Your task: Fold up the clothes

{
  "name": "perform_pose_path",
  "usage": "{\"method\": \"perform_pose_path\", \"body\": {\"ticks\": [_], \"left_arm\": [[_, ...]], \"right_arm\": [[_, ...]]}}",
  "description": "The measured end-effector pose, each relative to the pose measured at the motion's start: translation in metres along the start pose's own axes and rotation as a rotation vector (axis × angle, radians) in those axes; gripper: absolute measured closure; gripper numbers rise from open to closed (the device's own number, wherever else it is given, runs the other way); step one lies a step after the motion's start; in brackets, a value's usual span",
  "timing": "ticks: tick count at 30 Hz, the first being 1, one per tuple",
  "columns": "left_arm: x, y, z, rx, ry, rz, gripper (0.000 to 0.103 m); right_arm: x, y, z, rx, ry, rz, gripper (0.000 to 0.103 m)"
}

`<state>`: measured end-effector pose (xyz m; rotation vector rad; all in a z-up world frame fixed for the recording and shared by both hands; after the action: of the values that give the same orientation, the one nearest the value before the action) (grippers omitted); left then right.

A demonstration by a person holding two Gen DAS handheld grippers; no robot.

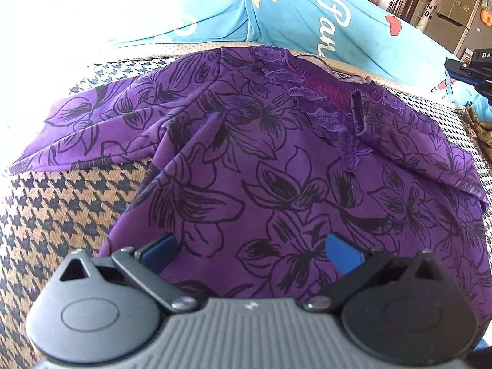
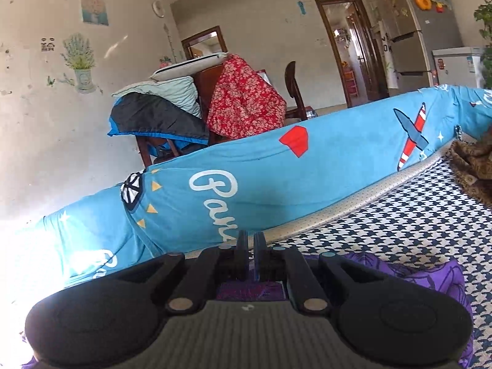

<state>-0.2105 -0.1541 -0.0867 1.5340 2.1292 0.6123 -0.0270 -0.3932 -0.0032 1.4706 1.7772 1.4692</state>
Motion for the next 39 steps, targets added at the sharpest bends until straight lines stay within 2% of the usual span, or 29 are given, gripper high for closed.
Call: {"method": "perform_pose_path", "body": {"ticks": [2,4,6,7,11,15,20,25,28,30,31,33,36,39], "left_arm": [[-0.004,0.003,0.001,-0.016,0.008,0.006,0.0],[-0.008,0.007,0.002,-0.026,0.008,0.009,0.0],[-0.013,0.011,0.006,-0.021,0.012,0.024,0.0],[-0.015,0.013,0.008,-0.019,0.013,0.031,0.0],[-0.025,0.021,0.017,-0.01,0.023,0.061,0.0],[-0.027,0.03,0.031,0.02,0.083,0.081,0.0],[-0.019,0.045,0.043,0.056,0.068,0.04,0.0],[-0.022,0.049,0.05,0.072,0.078,0.062,0.0],[-0.024,0.048,0.049,0.08,0.058,0.074,0.0],[-0.024,0.048,0.046,0.07,0.052,0.077,0.0],[-0.024,0.048,0.045,0.063,0.052,0.078,0.0],[-0.023,0.049,0.041,0.045,0.061,0.074,0.0],[-0.015,0.055,0.029,-0.012,0.088,0.044,0.0],[0.0,0.063,0.015,-0.089,0.132,-0.012,0.0]], "right_arm": [[-0.003,-0.002,0.002,0.022,-0.014,-0.003,0.095],[-0.004,-0.007,0.007,0.068,0.002,-0.005,0.087],[-0.001,-0.014,0.015,0.121,0.019,-0.022,0.07],[0.002,-0.019,0.019,0.146,0.024,-0.04,0.066],[0.018,-0.04,0.035,0.242,0.038,-0.145,0.049],[0.036,-0.062,0.044,0.313,0.03,-0.311,0.037],[0.042,-0.08,0.052,0.355,0.017,-0.41,0.033],[0.045,-0.093,0.061,0.373,0.004,-0.459,0.032],[0.047,-0.101,0.065,0.366,-0.028,-0.5,0.034],[0.048,-0.1,0.066,0.357,-0.039,-0.498,0.053],[0.048,-0.1,0.067,0.352,-0.044,-0.497,0.059],[0.049,-0.099,0.067,0.343,-0.055,-0.496,0.095],[0.053,-0.087,0.059,0.261,-0.06,-0.461,0.098],[0.069,-0.073,0.04,0.156,0.014,-0.431,0.098]]}}
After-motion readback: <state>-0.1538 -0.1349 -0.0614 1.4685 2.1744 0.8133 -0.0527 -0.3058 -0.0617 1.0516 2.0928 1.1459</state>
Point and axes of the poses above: each gripper's, at about its wrist camera, not at the fingertips, and z roughly the way its jaws point, x to its left, y to its top, the point moved 1 cm from there along z, roughly the way its jaws point, and after that the axes turned 4 degrees about y, right-handed, at the moved point
